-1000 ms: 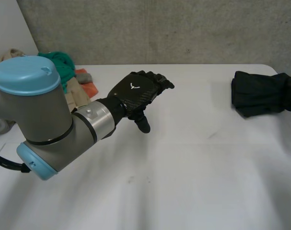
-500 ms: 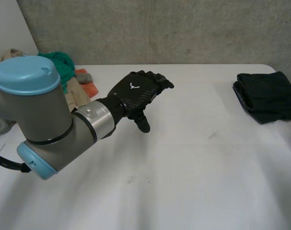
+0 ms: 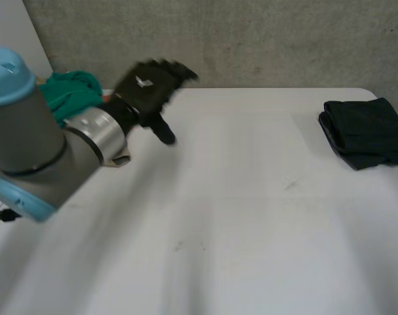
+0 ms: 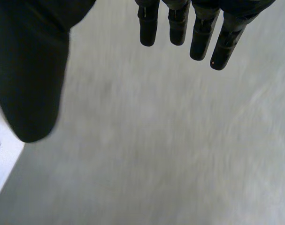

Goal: Fold the laundry.

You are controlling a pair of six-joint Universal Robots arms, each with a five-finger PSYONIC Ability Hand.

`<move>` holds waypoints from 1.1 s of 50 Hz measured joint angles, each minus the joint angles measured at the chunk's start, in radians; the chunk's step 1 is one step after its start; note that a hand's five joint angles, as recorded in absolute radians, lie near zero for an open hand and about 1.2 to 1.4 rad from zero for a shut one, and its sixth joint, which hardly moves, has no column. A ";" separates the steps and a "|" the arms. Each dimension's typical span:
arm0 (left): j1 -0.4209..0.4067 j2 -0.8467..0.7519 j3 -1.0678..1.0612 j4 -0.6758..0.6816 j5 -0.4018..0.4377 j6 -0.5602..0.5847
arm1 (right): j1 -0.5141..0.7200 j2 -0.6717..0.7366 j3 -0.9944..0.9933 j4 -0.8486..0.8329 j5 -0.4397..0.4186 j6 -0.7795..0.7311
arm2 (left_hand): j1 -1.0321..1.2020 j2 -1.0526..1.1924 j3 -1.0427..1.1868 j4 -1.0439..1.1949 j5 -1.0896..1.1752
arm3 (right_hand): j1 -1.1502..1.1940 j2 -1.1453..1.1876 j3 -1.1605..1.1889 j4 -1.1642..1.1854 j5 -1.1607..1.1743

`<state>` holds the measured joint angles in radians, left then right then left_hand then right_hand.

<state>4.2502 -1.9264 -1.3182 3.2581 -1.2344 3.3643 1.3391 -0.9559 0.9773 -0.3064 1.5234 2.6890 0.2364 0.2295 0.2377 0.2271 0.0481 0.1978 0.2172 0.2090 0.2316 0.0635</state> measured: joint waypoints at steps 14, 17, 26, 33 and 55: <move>0.346 -0.194 0.195 0.120 -0.199 0.213 | 0.325 -0.366 0.562 -0.237 -0.398 0.074 | -0.003 -0.005 -0.009 -0.005 0.000 | 0.000 0.000 0.000 0.000 0.000; 0.405 -0.298 0.259 0.120 -0.202 0.333 | 0.384 -0.376 0.623 -0.172 -0.428 0.055 | -0.003 -0.005 -0.009 -0.005 0.000 | 0.000 0.000 0.000 0.000 0.000; 0.494 -0.549 0.449 0.126 -0.199 0.516 | 0.435 -0.343 0.724 -0.070 -0.425 -0.048 | 0.532 0.482 0.470 0.466 0.466 | 0.000 0.000 0.000 0.000 0.000; 0.469 -0.542 0.457 0.188 -0.197 0.471 | 0.423 -0.322 0.769 -0.069 -0.413 -0.121 | 0.930 0.961 0.947 0.968 0.919 | 0.000 0.000 0.000 0.000 0.000; 0.441 -0.372 0.333 0.277 -0.185 0.266 | 0.410 -0.342 0.817 -0.043 -0.387 -0.124 | 0.012 0.038 0.031 0.036 0.032 | 0.000 0.000 0.000 0.000 0.000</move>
<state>4.6912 -2.2987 -0.9851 3.5353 -1.4190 3.6307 1.7489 -1.2974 1.7941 -0.3498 1.1367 2.5652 0.2486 0.2675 0.2686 0.2628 0.0801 0.1978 0.2172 0.2090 0.2316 0.0634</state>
